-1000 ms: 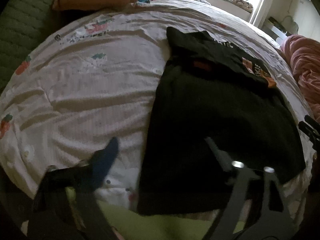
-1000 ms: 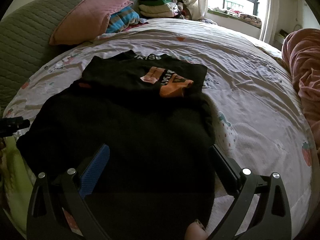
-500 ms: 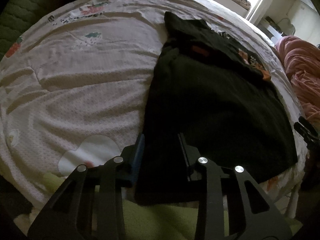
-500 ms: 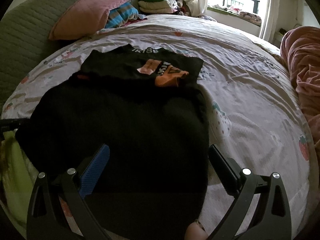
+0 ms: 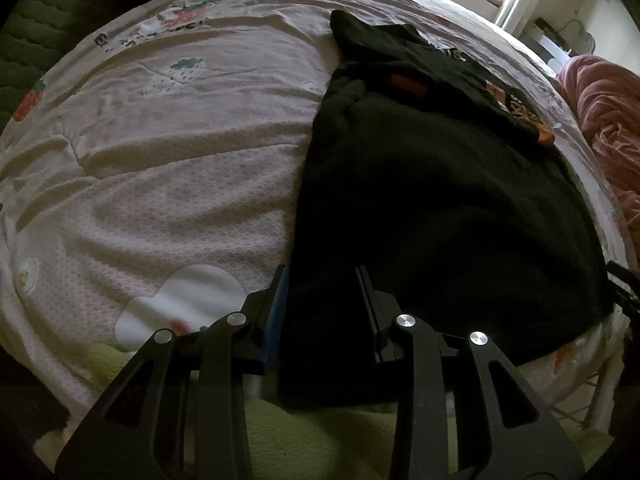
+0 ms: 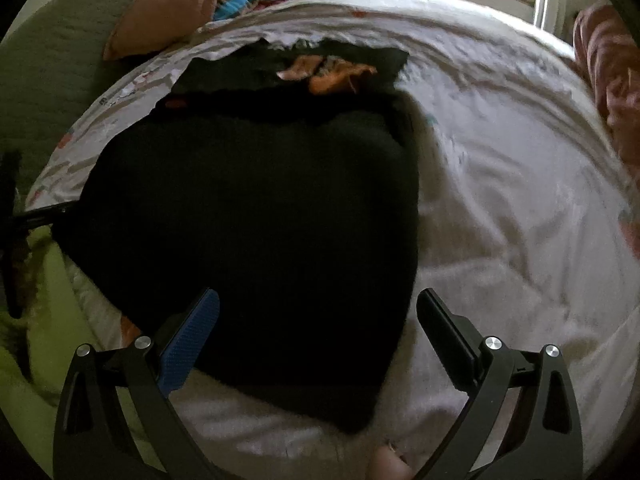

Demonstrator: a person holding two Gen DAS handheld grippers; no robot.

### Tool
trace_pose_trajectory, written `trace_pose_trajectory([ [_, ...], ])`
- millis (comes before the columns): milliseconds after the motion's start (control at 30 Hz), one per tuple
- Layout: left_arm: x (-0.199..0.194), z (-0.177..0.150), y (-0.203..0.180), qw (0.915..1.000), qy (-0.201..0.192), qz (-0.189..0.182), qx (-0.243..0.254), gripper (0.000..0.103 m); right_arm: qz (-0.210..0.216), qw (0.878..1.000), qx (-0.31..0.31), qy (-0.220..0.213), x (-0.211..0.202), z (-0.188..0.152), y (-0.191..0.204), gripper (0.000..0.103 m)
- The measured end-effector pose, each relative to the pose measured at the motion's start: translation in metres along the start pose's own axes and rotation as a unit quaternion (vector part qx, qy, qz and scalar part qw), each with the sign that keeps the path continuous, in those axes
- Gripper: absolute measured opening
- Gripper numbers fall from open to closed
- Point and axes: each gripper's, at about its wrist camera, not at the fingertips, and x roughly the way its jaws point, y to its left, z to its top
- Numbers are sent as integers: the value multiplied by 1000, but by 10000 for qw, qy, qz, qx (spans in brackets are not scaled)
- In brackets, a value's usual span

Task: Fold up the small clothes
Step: 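Move both grippers down to the black shirt's hem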

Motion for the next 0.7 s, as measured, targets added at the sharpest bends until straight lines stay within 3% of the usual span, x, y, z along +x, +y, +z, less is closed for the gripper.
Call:
trace_pose_trajectory([
  [167,0,0,0,10000,6,5,0,25,115,9997,124,174,-1,-9,-9,95],
  [233,0,0,-1,10000,12,37,32,26,196,9993,181,245,1,-11,-11,76],
  [400,-1,-3,0,10000,25,55,61,27,258,9987,203,396,7,-16,-15,67],
  [467,-2,-4,0,10000,20,49,59,27,295,9987,234,357,6,-16,-17,49],
  [533,-1,-4,0,10000,23,51,58,27,291,9990,162,295,2,-14,-16,18],
  [567,-1,-4,0,10000,22,50,57,28,438,9986,142,275,1,-13,-17,8],
  [700,-1,-5,0,10000,24,34,38,28,715,9974,98,-50,-13,-3,-15,8],
])
